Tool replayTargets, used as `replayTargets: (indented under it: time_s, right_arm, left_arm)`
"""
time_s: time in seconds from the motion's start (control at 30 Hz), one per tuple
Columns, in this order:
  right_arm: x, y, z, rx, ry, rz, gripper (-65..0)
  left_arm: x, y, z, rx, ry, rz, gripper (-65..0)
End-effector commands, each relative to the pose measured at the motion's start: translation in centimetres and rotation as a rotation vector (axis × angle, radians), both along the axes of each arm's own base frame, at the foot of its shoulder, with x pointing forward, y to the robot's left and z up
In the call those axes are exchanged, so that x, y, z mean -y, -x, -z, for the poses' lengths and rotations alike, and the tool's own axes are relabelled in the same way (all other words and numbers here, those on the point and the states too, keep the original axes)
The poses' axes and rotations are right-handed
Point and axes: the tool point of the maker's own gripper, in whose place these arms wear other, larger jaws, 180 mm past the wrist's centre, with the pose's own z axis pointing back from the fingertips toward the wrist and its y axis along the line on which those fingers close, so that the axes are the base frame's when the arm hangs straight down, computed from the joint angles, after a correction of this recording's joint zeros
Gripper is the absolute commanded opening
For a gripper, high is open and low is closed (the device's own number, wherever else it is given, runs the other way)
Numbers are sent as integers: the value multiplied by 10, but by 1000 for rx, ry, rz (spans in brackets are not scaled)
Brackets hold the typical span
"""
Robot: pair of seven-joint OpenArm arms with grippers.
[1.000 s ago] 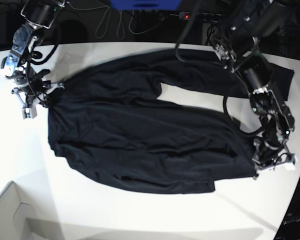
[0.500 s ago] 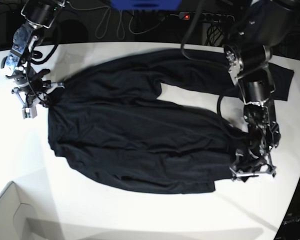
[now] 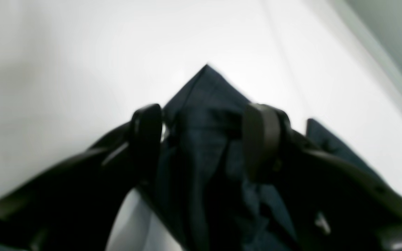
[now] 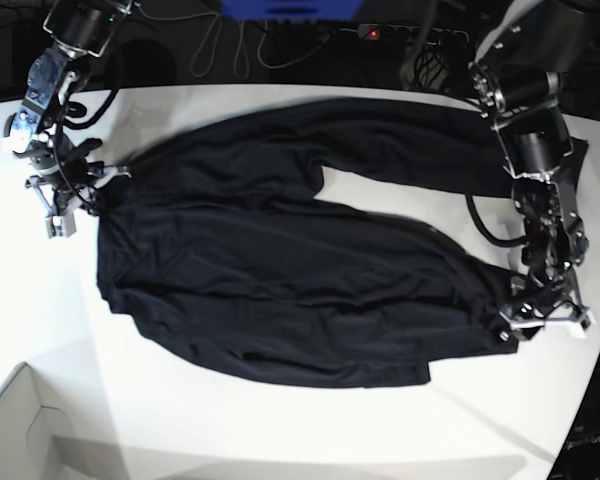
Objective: Layout the t-shirt on the table in an organized manner, then fold the t-shirt properly
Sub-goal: 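Hold the shirt with the right gripper and regrasp fabric with the left gripper, then pull the fabric held by the left gripper away from the right gripper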
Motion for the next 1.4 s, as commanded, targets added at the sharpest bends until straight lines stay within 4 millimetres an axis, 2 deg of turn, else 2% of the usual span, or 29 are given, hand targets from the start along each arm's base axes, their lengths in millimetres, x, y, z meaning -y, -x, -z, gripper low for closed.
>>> replayTargets:
  time_s: [0.0, 0.13, 0.53, 0.6, 0.73, 0.97, 1.03, 1.27, 1.37]
  right_arm:
    - [4, 13, 12, -88, 30, -6, -650]
    - [4, 12, 11, -85, 30, -6, -650]
    - [4, 13, 12, -88, 30, -6, -650]
    - [4, 13, 12, -88, 30, -6, -650]
    - [4, 12, 12, -87, 30, -6, -650]
    - [4, 13, 12, -88, 30, -6, -650]
    - [4, 13, 12, -88, 30, -6, -650]
    - [4, 14, 12, -90, 32, -6, -650]
    - [4, 14, 12, -90, 32, -6, -650]
  left_arm:
    - [-6, -11, -15, 43, -12, -7, -316]
    - [-2, -15, 2, -2, 33, -11, -407]
    - [-5, -15, 2, 17, 8, -27, -419]
    - [-5, -14, 3, 14, 8, -27, -474]
    - [-5, -14, 3, 14, 8, -27, -650]
    - [-6, -14, 2, 18, 4, -26, -648]
    - [-5, -9, 7, 5, 11, -25, -648]
    - [-7, -6, -29, 70, -34, 6, -645]
    - [-5, -6, -27, 61, -42, 13, -635]
